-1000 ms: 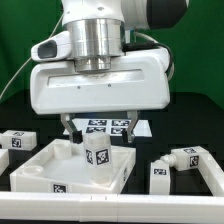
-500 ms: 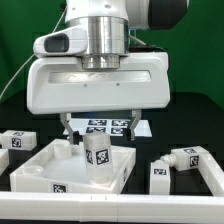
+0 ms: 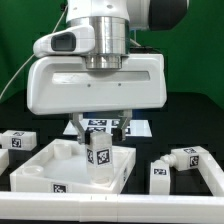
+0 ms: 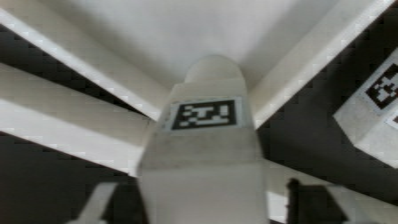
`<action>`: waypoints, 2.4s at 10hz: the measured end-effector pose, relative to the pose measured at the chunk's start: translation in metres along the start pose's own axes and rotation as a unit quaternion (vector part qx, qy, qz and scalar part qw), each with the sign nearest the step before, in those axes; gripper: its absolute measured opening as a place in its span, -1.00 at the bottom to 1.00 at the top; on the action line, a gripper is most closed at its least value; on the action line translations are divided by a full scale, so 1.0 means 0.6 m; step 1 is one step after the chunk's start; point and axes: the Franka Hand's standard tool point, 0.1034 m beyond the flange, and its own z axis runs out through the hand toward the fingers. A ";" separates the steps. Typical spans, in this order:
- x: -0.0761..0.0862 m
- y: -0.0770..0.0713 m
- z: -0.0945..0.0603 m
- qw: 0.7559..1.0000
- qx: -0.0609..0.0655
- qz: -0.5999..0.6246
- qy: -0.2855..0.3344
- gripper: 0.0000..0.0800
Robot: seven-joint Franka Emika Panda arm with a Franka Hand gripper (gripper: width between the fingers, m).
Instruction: Assemble one leg
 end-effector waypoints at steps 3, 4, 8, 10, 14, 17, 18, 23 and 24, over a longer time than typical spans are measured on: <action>0.000 0.000 0.000 1.000 0.000 0.000 0.000 -0.29; 0.000 0.000 0.000 1.000 0.001 0.014 0.001 -0.29; 0.000 -0.002 0.001 0.992 0.003 0.126 0.001 -0.29; 0.000 -0.003 0.002 0.978 0.007 0.206 0.004 -0.29; 0.013 -0.029 0.004 0.899 0.020 0.437 0.007 -0.29; 0.026 -0.063 0.007 0.799 0.019 0.601 -0.003 -0.29; 0.033 -0.077 0.008 0.767 0.017 0.642 -0.003 -0.29; 0.038 -0.092 0.010 0.730 0.026 0.683 -0.006 0.46; 0.039 -0.095 0.011 0.763 0.025 0.646 -0.005 0.46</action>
Offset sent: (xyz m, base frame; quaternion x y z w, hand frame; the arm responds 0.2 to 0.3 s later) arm 0.0000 0.0000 0.0000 0.0000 0.0000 0.0650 0.9979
